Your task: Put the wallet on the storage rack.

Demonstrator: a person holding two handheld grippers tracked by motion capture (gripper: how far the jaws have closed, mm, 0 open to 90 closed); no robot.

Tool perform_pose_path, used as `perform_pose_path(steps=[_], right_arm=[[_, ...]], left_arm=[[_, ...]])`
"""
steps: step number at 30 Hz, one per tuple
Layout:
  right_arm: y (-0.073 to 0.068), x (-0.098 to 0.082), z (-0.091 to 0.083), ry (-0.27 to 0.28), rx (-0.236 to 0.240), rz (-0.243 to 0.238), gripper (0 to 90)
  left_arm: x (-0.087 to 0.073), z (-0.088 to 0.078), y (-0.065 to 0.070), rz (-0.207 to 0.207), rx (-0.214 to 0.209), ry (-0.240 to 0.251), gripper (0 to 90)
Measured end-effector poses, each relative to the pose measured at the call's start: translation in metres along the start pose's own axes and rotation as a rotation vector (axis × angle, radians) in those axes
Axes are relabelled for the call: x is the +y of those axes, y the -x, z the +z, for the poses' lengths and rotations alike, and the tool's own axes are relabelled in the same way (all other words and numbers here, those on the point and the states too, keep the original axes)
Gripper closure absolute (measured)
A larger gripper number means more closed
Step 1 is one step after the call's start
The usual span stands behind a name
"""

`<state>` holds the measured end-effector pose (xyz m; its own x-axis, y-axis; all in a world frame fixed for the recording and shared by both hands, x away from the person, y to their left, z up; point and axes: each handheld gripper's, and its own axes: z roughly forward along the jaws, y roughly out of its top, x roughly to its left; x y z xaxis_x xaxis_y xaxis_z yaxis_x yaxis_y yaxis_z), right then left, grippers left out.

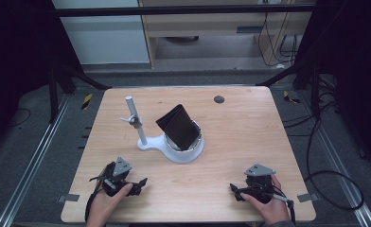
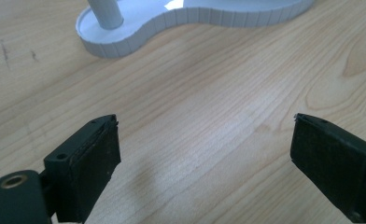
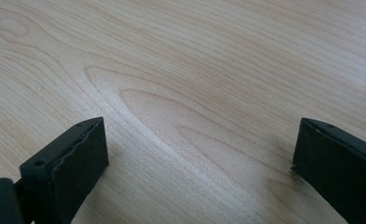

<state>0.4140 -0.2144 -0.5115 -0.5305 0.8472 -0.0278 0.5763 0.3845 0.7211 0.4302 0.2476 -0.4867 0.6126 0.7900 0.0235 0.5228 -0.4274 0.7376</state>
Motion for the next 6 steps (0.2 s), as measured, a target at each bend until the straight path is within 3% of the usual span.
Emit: perform_pose_path(steps=[6], right_arm=[[0.0021, -0.0014, 0.0013, 0.008, 0.015, 0.013, 2.3]], left_arm=[[-0.0084, 0.0037, -0.0117, -0.027, 0.024, -0.026, 7.7]])
